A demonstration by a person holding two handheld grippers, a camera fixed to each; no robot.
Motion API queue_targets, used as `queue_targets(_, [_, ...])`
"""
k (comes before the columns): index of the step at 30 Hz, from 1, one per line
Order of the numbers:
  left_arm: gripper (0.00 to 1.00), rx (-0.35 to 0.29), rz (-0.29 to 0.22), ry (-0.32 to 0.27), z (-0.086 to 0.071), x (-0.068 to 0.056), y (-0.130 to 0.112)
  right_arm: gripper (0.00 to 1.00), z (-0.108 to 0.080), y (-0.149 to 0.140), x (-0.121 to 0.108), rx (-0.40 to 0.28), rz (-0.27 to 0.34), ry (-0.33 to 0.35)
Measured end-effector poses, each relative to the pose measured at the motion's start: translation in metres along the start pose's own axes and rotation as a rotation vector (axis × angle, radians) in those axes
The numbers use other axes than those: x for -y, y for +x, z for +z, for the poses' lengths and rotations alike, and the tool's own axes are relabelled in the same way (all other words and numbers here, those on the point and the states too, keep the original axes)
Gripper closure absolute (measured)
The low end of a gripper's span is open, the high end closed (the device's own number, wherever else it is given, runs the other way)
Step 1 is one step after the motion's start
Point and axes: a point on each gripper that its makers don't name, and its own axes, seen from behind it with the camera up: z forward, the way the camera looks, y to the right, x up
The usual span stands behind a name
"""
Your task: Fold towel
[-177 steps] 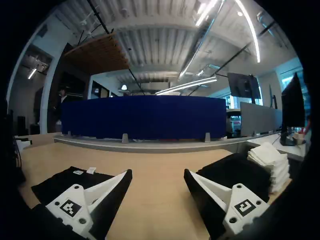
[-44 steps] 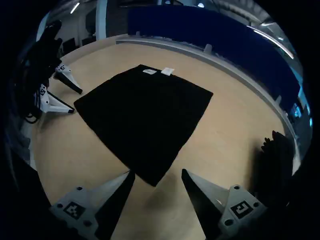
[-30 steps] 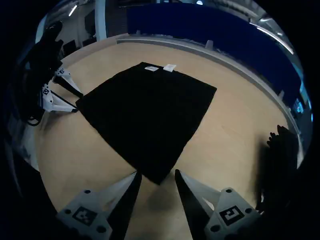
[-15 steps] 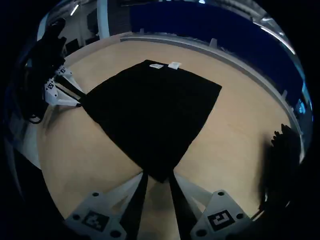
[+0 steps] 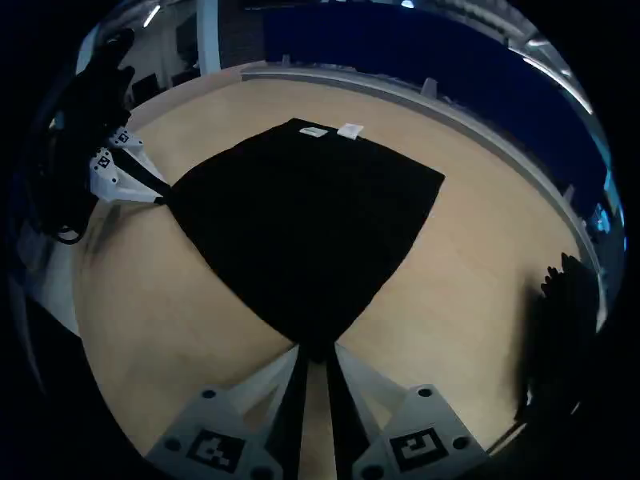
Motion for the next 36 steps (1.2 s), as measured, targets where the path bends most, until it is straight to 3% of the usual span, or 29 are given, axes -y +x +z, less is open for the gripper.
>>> queue_targets(9, [0.92,-0.012,-0.016,0.003,0.000,-0.002,0.005,0.87,-0.005,0.004,-0.005,-0.012,0.015,-0.014])
queue_targets(20, [0.93,-0.015,-0.033,-0.007,-0.001,-0.004,0.007,0.87,-0.009,0.009,-0.005,-0.021,0.022,-0.009])
queue_targets(36, [0.94,-0.024,-0.082,-0.018,-0.023,-0.004,0.017,0.87,-0.028,0.025,-0.006,-0.047,0.012,-0.003])
